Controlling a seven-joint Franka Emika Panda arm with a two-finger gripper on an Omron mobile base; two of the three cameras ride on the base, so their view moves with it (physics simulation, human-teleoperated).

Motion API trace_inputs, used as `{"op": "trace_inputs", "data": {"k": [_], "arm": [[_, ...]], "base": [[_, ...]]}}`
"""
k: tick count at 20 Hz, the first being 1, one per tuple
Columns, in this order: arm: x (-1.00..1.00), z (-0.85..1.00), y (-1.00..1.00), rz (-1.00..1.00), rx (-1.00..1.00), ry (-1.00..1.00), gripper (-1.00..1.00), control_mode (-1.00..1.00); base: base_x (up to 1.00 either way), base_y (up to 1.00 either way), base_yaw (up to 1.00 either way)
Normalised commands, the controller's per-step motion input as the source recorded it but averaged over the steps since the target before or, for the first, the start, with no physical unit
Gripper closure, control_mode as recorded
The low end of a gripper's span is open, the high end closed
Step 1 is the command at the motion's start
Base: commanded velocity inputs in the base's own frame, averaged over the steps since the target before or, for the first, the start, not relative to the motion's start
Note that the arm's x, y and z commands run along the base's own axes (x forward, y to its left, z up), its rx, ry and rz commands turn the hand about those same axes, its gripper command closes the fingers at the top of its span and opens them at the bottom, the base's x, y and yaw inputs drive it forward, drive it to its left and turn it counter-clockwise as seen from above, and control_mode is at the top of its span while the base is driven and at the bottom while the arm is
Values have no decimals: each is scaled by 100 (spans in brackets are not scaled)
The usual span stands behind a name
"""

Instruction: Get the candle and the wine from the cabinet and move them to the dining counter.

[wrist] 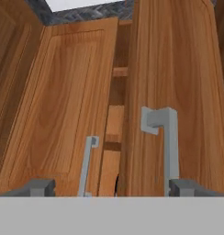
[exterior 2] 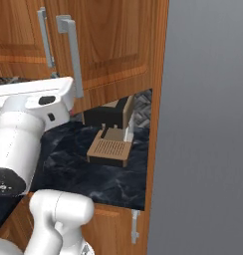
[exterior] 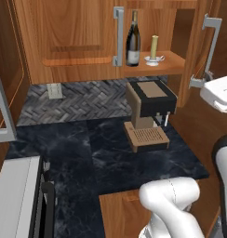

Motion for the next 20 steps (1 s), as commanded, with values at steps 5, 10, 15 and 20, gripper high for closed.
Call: {"op": "trace_inputs", "data": {"k": [5,10,15,20], "arm": [[3,0,91,-5,-16,3,-100,-100],[17,-1,78,-12,-19,9,-100,-100],[34,-20,54,-19,-22,11,-100,-100],[59,-37,12,-33,-23,21,-100,-100]], "base": [[0,0,0],[0,0,0],[0,0,0],[0,0,0]]}}
